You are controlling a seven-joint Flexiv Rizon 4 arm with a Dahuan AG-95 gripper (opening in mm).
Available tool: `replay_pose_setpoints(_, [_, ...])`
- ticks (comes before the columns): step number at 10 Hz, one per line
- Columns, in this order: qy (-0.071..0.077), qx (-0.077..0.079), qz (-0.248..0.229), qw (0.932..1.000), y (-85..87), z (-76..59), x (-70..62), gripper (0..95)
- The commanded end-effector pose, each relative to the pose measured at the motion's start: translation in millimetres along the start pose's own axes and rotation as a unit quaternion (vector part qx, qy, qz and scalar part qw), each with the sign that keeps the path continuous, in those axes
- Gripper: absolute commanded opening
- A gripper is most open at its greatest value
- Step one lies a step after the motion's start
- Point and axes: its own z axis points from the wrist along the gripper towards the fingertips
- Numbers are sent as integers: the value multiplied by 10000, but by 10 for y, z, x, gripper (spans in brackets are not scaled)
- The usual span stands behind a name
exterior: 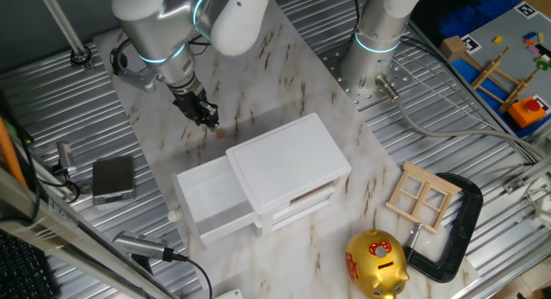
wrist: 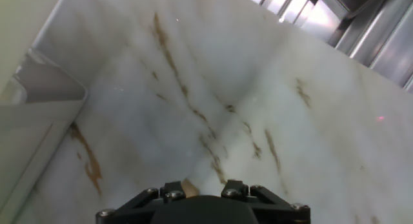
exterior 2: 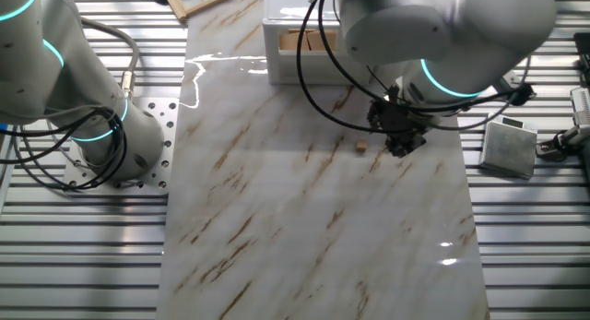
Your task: Put things in the drawer
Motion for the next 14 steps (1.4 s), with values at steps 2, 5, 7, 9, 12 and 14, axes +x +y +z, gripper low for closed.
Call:
replay_pose_setpoints(2, [-6, -7, -9, 10000, 11, 31, -23, 380])
replay_pose_setpoints(5, [9, 10, -51, 10000, 16, 36, -30, 380])
replay_pose_setpoints(7, [24, 26, -79, 10000, 18, 43, -34, 380])
replay_pose_setpoints(9, [60, 4, -60, 10000, 14, 56, -36, 380])
replay_pose_setpoints(12, [63, 11, -65, 10000, 14, 56, -36, 190])
replay_pose_setpoints(14, [51, 1, -59, 10000, 14, 56, -36, 190])
